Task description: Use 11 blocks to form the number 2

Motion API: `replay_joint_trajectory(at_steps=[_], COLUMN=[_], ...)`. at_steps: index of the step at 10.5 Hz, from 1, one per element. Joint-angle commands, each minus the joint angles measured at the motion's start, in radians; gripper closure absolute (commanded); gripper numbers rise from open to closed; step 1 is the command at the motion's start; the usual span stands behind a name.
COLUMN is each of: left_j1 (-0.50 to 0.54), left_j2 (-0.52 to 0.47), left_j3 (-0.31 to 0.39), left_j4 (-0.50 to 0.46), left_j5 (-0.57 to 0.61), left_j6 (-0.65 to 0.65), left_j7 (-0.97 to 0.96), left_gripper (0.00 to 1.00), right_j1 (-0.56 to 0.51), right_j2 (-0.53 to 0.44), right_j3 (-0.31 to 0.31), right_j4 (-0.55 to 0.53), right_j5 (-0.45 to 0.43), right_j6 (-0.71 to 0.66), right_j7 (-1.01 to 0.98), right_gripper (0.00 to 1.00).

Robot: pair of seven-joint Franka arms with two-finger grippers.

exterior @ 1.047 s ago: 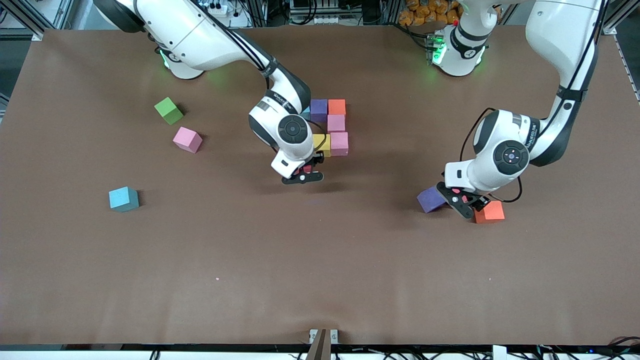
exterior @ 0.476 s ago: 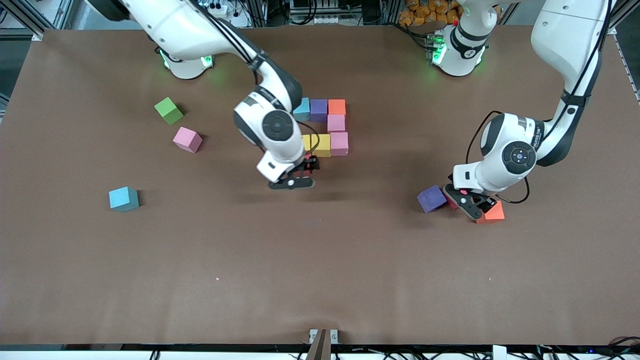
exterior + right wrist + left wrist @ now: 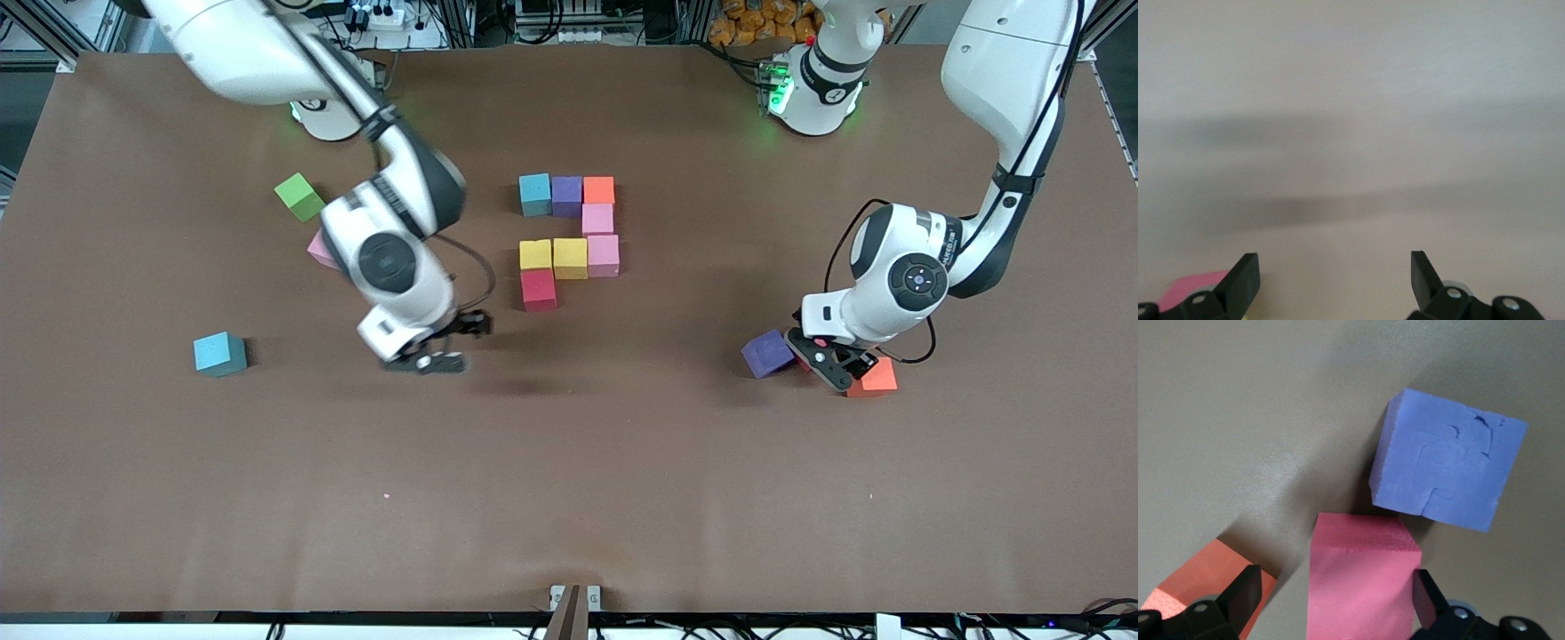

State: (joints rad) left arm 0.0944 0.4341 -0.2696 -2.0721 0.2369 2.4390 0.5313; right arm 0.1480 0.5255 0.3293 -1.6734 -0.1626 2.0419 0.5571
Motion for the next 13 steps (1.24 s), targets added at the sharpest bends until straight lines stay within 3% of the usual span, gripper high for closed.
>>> replay_joint_trajectory(at_steps=[1,6,9,11,13], left_j1=[0.007,0.008,-0.001,0.001,-0.001], left_j2=[-0.014,-0.054,-0.023,-0.015,-0.002], left_j3=[-0.003,-0.008,-0.008,-0.008,-0.008], left_j4=[-0.01,-0.008,-0.006,-0.003,-0.006], left_j5=[0.027,0.025,0.028,0.032,0.032], left_j6=[0.011,-0.052,-0.035,-0.023,-0.006], left_j7=[0.01,0.03,0.029,0.029,0.029], left_gripper=[0.0,0.0,0.0,0.0,0.0], right_j1=[-0.153,-0.407,-0.476,-0.517,-0.534], right_j2=[-0.038,-0.071,-0.102,-0.13,-0.194], right_j3=[0.017,0.016,0.011,0.011,0.008], right_j4=[-0.026,-0.069,-0.135,-0.228,-0.392], right_j5=[-0.003,-0.003,-0.018,-0.078,-0.158], right_j6=[-0.06,-0.086,-0.056,0.051,0.234], right_j7=[-0.173,-0.584,-0.748,-0.814,-0.824], right_gripper=[0.0,0.0,0.0,0.0,0.0])
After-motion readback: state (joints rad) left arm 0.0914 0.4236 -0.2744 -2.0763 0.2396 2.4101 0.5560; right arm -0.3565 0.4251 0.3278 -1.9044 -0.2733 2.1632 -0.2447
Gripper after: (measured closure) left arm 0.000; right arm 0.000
